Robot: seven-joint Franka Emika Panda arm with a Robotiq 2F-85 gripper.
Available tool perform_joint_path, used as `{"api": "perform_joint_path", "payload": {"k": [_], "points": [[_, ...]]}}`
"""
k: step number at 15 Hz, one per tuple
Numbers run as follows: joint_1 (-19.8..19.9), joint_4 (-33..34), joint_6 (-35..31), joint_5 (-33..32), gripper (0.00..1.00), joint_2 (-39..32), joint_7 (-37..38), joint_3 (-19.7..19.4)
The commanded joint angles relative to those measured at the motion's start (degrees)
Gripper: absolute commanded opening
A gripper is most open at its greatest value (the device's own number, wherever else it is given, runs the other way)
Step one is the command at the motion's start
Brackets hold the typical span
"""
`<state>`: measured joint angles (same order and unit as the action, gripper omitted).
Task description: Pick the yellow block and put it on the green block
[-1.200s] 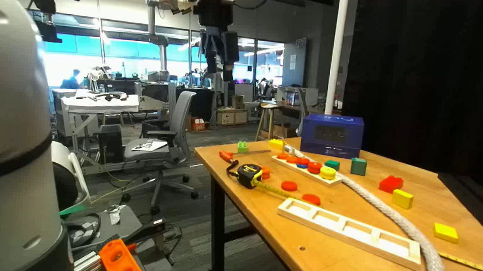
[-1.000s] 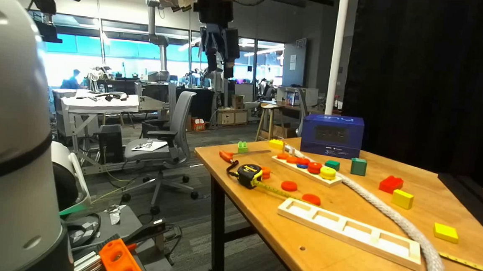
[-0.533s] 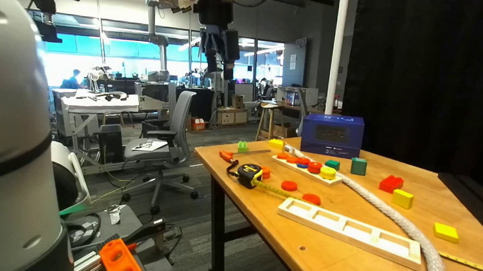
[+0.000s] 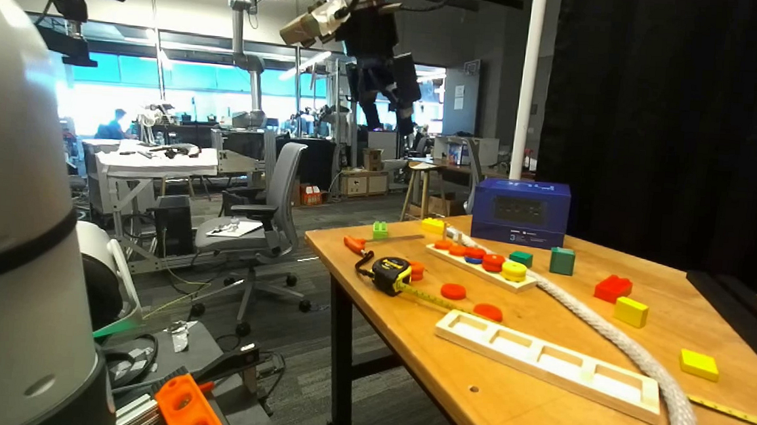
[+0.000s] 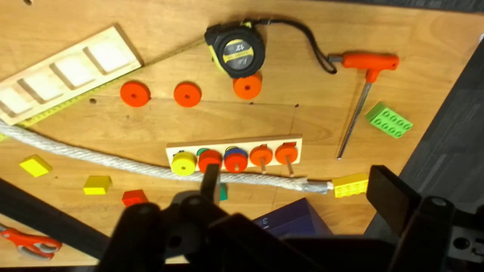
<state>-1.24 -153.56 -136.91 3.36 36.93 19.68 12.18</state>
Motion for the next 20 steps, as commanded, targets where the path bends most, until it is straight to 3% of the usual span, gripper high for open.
{"api": "perform_joint_path", "payload": {"k": [1, 5, 8, 9, 11, 14, 20], "points": [[5.79, 3.26, -6.03, -6.84, 1.0, -6.44, 3.32, 2.39], [14.18, 7.8, -10.12, -14.6, 1.0, -15.18, 14.85, 5.31], [20.24, 14.28, -9.59, -23.58, 1.0, -24.36, 27.22, 6.72], [20.59, 16.67, -8.47, -26.21, 1.0, -27.08, 31.4, 6.06], [19.87, 22.39, -6.4, -31.34, 1.0, -33.79, 39.97, 3.59], [14.85, 30.89, -3.03, -34.01, 1.0, -42.33, 49.74, -2.48], [6.59, 43.73, -1.85, -25.09, 1.0, -52.9, 58.12, -13.6]]}}
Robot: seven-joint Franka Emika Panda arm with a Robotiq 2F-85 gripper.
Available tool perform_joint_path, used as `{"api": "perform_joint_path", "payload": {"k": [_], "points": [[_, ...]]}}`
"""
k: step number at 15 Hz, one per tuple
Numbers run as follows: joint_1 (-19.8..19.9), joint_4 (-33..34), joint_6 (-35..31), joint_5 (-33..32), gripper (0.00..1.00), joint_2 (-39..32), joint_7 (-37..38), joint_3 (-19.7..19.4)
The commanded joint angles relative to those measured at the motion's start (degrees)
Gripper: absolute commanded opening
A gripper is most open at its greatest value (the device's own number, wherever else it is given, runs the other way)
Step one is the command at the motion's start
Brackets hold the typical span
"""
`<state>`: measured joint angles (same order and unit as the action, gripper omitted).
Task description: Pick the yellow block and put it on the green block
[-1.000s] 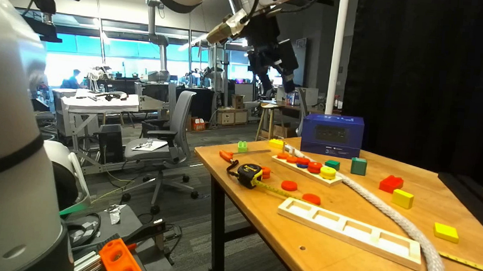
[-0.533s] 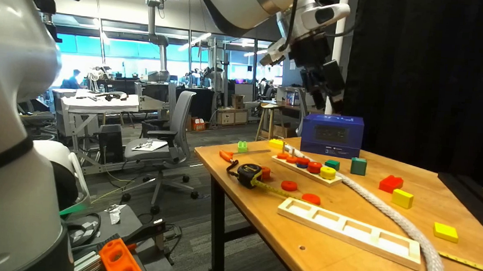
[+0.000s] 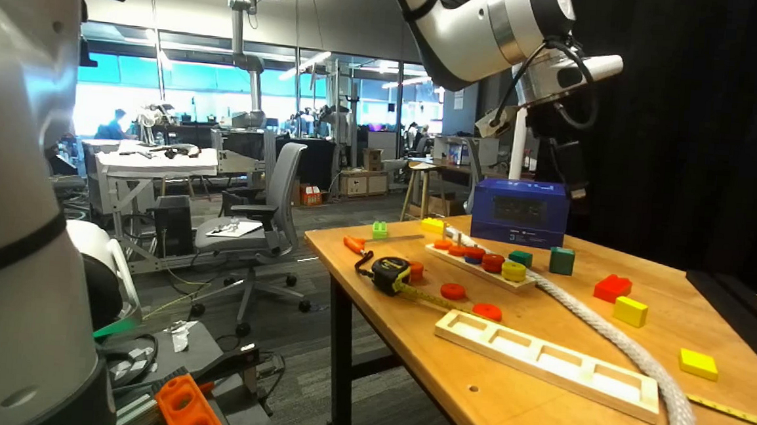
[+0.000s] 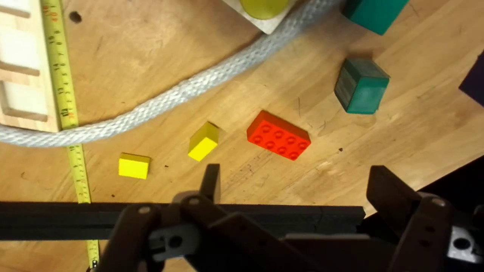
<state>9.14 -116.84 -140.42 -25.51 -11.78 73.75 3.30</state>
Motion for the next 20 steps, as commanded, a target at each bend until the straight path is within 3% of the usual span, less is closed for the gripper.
{"api": "perform_joint_path", "payload": {"k": [1, 8, 15, 20], "points": [[-4.41, 8.17, 1.53, 4.98, 1.0, -4.88, 5.3, -6.3], [-5.63, 8.29, 1.66, 9.46, 1.0, -4.56, 15.85, -13.63], [-4.36, 4.99, 0.61, 22.08, 1.0, -4.84, 14.73, -12.86], [-3.84, 2.53, -0.48, 25.89, 1.0, -4.89, 13.82, -13.23]]}}
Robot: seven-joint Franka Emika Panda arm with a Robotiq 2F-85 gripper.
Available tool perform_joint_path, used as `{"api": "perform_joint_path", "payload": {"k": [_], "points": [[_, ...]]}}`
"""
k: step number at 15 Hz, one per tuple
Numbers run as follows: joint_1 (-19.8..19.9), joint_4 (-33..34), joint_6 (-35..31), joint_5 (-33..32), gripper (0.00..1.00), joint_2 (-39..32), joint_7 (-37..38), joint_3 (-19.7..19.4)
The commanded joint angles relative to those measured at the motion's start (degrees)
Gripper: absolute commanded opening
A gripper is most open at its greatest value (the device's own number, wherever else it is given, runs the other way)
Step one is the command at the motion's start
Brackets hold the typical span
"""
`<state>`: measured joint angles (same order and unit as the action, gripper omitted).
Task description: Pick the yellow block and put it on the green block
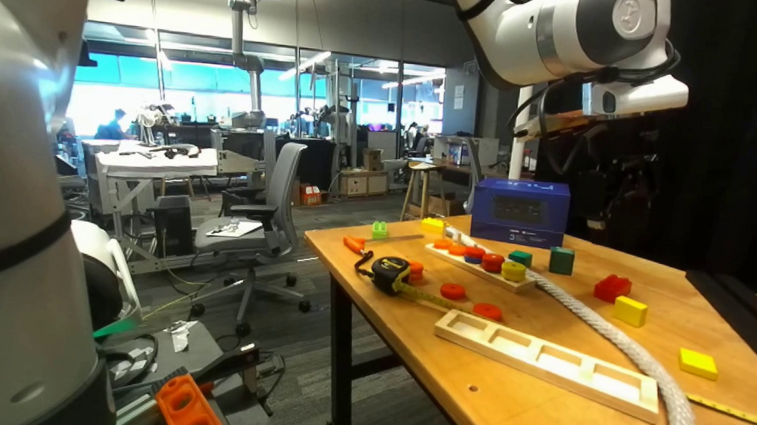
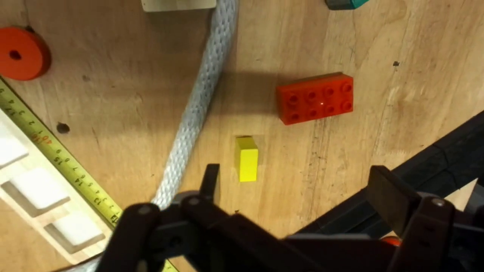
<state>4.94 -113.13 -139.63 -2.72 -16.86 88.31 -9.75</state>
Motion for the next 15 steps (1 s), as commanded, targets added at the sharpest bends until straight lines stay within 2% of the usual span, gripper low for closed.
{"api": "perform_joint_path", "payload": {"k": [1, 8, 15], "points": [[0.49, -1.53, -1.24, 3.74, 1.0, 0.1, -0.71, -0.27], [1.61, -2.25, -1.9, 4.97, 1.0, -2.04, -2.1, -0.99], [3.18, 1.72, -1.52, 7.77, 1.0, -7.51, -5.26, -1.19]]}}
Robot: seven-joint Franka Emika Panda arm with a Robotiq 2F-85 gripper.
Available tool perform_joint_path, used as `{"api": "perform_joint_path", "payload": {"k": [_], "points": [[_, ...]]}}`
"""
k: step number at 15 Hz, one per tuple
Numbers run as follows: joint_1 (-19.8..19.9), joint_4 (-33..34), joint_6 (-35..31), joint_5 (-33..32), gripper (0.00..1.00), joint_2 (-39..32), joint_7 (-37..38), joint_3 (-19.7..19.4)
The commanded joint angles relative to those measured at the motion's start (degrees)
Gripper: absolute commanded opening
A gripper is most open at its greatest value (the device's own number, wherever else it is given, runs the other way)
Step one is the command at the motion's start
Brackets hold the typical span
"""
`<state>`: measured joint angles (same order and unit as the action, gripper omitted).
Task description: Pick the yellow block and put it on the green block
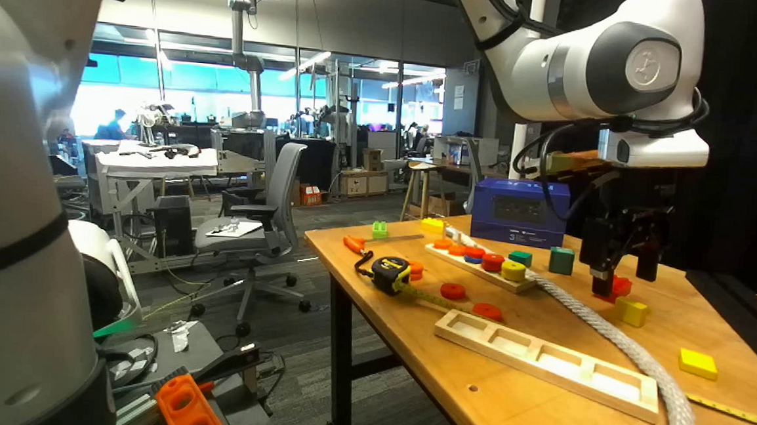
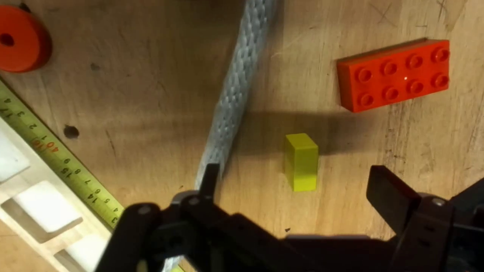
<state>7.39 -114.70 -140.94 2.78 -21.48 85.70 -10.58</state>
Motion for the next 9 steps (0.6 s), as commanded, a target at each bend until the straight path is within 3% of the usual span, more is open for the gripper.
{"api": "perform_joint_path", "payload": {"k": [1, 9], "points": [[0.99, 3.95, -0.06, 2.59, 1.0, -3.61, -3.03, -0.4], [1.75, 7.65, 0.4, 3.36, 1.0, -7.28, -4.56, -0.4]]}}
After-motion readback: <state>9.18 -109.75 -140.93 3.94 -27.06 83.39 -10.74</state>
